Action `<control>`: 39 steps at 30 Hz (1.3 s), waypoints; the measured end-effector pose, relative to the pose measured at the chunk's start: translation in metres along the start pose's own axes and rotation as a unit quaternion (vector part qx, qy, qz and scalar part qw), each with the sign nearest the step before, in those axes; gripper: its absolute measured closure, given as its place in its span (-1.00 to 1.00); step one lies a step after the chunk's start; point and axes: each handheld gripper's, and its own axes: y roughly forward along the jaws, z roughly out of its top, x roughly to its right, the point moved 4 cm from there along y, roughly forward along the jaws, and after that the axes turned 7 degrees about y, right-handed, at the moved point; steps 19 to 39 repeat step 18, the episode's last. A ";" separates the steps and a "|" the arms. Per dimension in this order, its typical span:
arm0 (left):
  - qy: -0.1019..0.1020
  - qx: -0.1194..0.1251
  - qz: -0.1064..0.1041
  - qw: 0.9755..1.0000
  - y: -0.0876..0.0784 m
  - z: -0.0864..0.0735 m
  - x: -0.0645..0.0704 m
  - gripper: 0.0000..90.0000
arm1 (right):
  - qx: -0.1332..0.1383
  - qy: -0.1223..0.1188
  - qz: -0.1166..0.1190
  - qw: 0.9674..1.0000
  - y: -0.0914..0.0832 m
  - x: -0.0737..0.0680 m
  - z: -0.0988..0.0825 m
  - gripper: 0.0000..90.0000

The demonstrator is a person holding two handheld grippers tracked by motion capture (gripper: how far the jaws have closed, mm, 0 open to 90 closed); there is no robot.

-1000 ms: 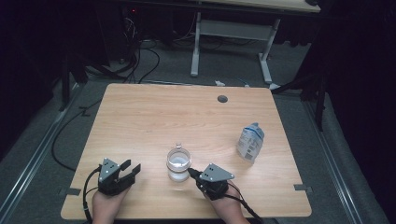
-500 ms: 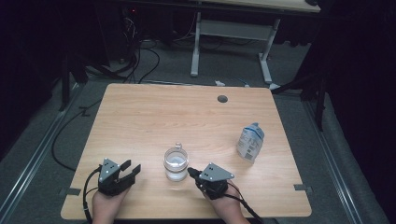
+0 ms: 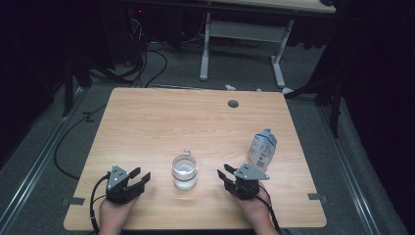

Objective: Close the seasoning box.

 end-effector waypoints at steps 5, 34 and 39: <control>0.003 0.002 -0.005 1.000 0.003 0.002 0.004 0.17 | 0.003 0.017 -0.029 0.999 -0.019 0.028 -0.011 0.25; 0.006 -0.001 -0.006 1.000 0.005 0.002 0.006 0.17 | 0.013 0.035 -0.054 0.998 -0.040 0.052 -0.019 0.23; 0.006 -0.001 -0.006 1.000 0.005 0.002 0.006 0.17 | 0.013 0.035 -0.054 0.998 -0.040 0.052 -0.019 0.23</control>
